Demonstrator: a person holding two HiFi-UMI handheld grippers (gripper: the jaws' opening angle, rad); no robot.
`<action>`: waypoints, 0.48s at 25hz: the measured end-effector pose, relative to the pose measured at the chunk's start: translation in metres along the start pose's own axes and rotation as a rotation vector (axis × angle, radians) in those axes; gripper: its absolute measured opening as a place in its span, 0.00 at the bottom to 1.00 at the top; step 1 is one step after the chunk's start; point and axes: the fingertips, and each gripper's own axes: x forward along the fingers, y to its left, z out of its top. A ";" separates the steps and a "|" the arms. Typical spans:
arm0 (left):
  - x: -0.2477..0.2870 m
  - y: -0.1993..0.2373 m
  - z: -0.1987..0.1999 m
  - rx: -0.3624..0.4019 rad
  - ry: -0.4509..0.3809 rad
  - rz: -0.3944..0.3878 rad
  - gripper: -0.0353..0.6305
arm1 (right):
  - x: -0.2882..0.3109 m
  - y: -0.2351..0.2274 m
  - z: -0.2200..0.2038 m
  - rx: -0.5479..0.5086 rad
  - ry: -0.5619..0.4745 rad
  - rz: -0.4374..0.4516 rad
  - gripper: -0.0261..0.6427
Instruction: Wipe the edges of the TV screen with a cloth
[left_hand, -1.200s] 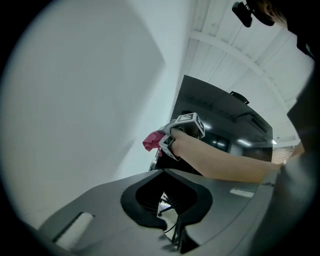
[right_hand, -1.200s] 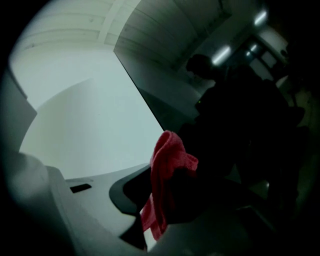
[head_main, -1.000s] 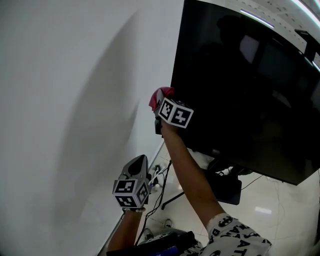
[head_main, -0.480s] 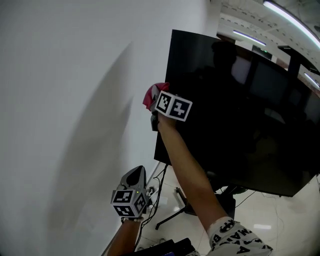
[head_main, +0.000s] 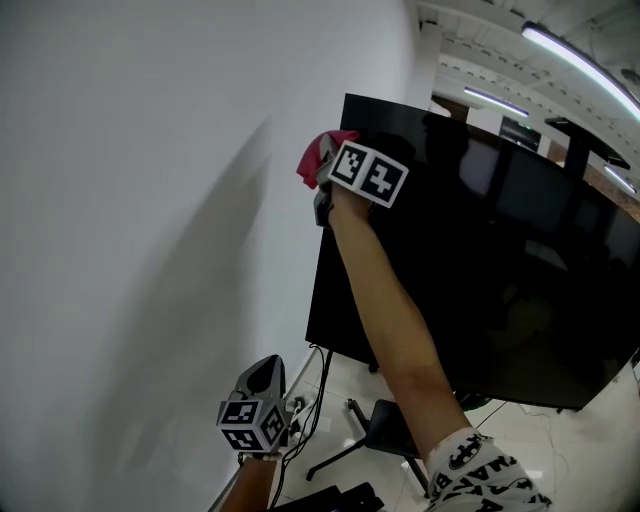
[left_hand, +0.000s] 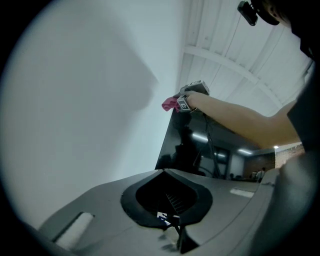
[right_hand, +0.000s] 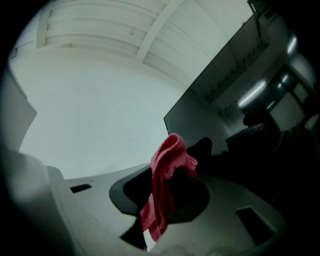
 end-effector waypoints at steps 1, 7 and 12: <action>-0.003 0.002 -0.001 -0.005 0.000 0.002 0.04 | 0.001 0.003 0.011 0.006 -0.011 0.003 0.16; -0.002 -0.001 -0.008 -0.005 0.018 -0.002 0.04 | 0.015 0.011 0.061 -0.045 -0.044 -0.003 0.16; 0.004 -0.006 -0.009 -0.014 0.013 -0.011 0.04 | 0.025 0.014 0.095 -0.129 -0.065 -0.023 0.16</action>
